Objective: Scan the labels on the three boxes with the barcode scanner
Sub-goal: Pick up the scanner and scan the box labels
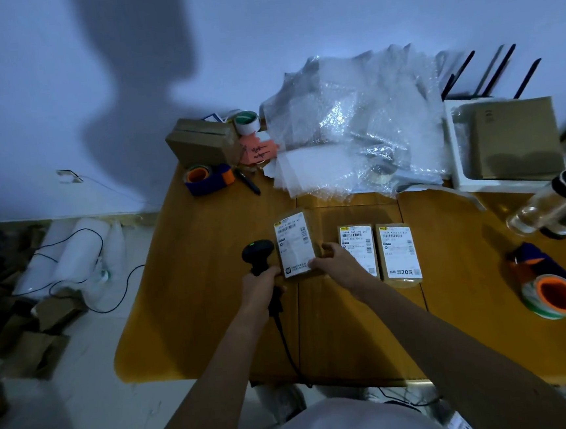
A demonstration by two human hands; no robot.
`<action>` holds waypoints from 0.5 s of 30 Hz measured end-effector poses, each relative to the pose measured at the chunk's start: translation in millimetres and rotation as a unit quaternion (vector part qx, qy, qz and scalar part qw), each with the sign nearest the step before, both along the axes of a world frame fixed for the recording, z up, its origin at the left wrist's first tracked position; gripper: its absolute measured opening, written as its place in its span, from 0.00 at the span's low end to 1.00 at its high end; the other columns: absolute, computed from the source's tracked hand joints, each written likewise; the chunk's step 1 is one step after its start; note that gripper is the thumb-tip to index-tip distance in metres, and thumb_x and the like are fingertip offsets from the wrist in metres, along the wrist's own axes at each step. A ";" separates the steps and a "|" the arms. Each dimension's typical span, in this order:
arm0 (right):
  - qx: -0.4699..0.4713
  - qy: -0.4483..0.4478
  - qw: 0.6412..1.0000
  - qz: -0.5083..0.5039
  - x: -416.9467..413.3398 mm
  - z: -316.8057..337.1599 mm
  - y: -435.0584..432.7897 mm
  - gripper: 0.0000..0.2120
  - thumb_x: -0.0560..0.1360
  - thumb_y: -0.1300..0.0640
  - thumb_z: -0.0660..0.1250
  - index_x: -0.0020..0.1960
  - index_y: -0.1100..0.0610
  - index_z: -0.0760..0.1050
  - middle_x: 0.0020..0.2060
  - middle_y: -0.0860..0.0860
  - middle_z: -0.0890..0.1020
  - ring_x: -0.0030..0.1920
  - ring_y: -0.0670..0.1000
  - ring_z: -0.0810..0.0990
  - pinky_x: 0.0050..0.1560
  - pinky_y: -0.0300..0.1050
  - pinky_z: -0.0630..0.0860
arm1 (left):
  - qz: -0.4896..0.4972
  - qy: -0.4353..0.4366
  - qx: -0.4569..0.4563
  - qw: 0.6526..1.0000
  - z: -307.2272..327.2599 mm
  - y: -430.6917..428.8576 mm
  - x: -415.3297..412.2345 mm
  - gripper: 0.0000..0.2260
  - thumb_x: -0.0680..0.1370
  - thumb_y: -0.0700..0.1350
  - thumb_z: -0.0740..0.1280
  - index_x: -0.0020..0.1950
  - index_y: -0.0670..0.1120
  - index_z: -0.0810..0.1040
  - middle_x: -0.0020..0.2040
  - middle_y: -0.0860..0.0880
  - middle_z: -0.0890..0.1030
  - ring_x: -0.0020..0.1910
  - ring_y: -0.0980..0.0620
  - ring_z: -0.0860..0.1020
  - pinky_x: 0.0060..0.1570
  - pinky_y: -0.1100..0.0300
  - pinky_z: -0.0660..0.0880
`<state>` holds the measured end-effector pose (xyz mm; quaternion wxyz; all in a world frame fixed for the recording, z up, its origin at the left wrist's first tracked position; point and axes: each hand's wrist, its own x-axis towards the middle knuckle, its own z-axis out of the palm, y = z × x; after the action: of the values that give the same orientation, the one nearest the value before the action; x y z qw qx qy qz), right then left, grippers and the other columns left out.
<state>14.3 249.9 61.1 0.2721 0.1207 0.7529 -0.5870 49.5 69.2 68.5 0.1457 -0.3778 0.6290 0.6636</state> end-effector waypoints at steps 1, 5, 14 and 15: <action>-0.018 0.000 1.000 -0.003 -0.7 3.5 5.2 0.34 0.77 0.57 0.72 0.79 0.60 0.62 0.66 0.57 0.79 0.60 0.54 0.81 0.55 0.45 0.81 | -0.005 0.010 0.002 1.000 4.4 1.2 -2.4 0.07 0.78 0.44 0.71 0.54 0.44 0.78 0.41 0.42 0.83 0.32 0.48 0.79 0.34 0.56 0.76; -0.061 0.015 0.998 -0.022 -3.9 23.2 29.3 0.26 0.77 0.62 0.70 0.73 0.61 0.69 0.60 0.55 0.82 0.55 0.52 0.83 0.52 0.43 0.82 | -0.057 0.057 0.012 0.997 21.0 13.9 -9.0 0.10 0.77 0.47 0.73 0.57 0.47 0.81 0.38 0.43 0.82 0.34 0.47 0.80 0.33 0.56 0.76; -0.053 0.062 0.994 -0.072 4.9 49.9 62.6 0.34 0.71 0.56 0.79 0.70 0.57 0.64 0.58 0.54 0.82 0.55 0.54 0.85 0.60 0.54 0.83 | -0.154 0.107 0.024 0.982 52.3 47.4 -8.6 0.09 0.81 0.47 0.69 0.60 0.46 0.79 0.35 0.45 0.78 0.32 0.51 0.78 0.32 0.60 0.76; -0.054 0.069 0.993 -0.078 8.1 51.8 64.7 0.35 0.70 0.53 0.80 0.69 0.57 0.64 0.58 0.53 0.83 0.55 0.54 0.86 0.59 0.54 0.83 | -0.160 0.111 0.027 0.980 54.8 50.4 -7.3 0.09 0.81 0.46 0.69 0.60 0.46 0.79 0.34 0.46 0.78 0.31 0.52 0.78 0.31 0.61 0.75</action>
<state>22.3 314.6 112.9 0.1785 0.1235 0.7254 -0.6532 42.2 119.6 123.4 0.1898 -0.1923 0.6757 0.6859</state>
